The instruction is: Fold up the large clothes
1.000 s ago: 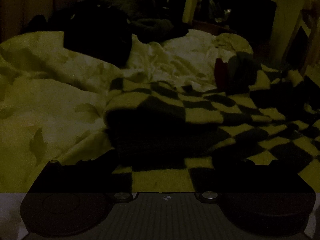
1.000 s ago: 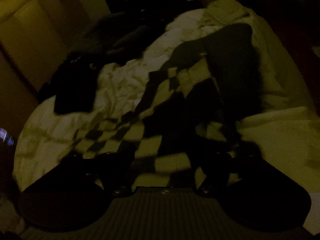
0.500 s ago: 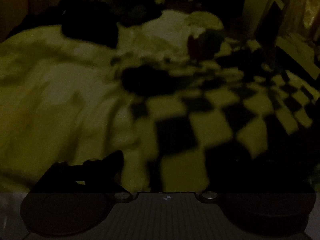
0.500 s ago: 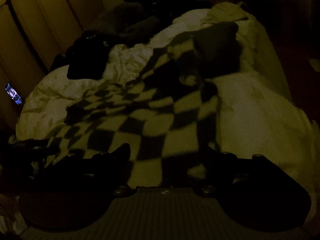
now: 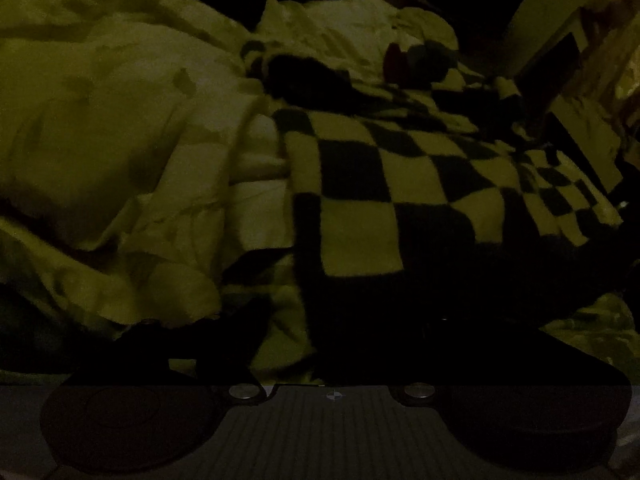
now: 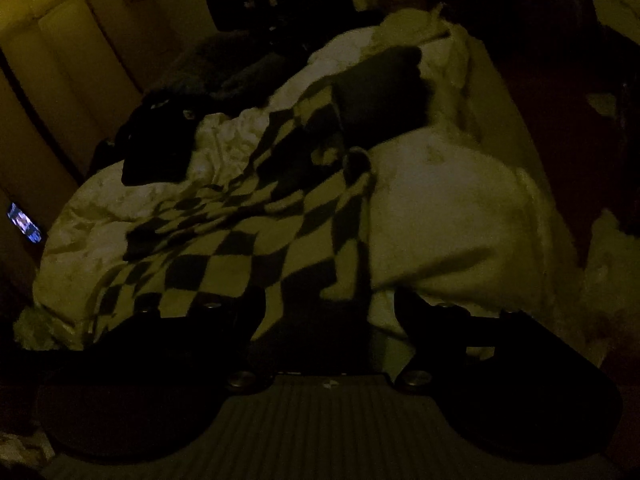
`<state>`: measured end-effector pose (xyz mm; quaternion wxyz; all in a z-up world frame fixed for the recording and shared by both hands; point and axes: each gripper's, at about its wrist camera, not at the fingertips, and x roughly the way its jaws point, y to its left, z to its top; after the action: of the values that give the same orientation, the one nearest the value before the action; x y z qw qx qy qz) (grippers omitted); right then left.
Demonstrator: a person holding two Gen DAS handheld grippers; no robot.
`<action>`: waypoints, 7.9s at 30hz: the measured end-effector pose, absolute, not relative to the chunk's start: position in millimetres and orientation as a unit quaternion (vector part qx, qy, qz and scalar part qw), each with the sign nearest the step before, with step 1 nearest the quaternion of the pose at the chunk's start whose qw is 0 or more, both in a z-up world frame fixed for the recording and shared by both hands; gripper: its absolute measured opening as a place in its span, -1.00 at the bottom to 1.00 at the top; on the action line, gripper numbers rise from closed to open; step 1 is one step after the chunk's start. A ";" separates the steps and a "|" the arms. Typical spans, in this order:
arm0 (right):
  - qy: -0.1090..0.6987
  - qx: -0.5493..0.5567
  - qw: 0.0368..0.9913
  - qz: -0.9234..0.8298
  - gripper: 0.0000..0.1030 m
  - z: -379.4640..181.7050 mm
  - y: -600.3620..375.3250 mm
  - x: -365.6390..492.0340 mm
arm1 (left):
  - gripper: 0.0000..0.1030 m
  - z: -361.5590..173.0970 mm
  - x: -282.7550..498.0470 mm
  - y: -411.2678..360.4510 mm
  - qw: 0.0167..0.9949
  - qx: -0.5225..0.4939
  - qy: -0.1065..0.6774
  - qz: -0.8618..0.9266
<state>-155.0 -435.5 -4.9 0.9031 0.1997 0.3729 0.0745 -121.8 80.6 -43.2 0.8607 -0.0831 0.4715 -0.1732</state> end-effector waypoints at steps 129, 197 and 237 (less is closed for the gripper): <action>0.168 0.537 0.824 0.068 0.81 -101.5 -506.6 0.0 | 0.65 -58.1 25.5 -319.4 0.897 0.294 0.155 -0.292; 0.355 0.352 0.829 0.248 0.67 -28.0 -223.4 163.3 | 1.00 -26.3 13.3 73.4 0.930 -0.267 0.250 -0.025; 0.280 0.170 0.909 0.257 -0.24 -33.1 -200.9 73.1 | 1.00 -2.4 46.5 52.6 0.960 -0.144 0.236 -0.049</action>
<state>73.1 -200.9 -33.1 0.9090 0.1704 0.2802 0.2573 46.5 52.6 -2.4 0.9597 -0.1440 0.2363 -0.0486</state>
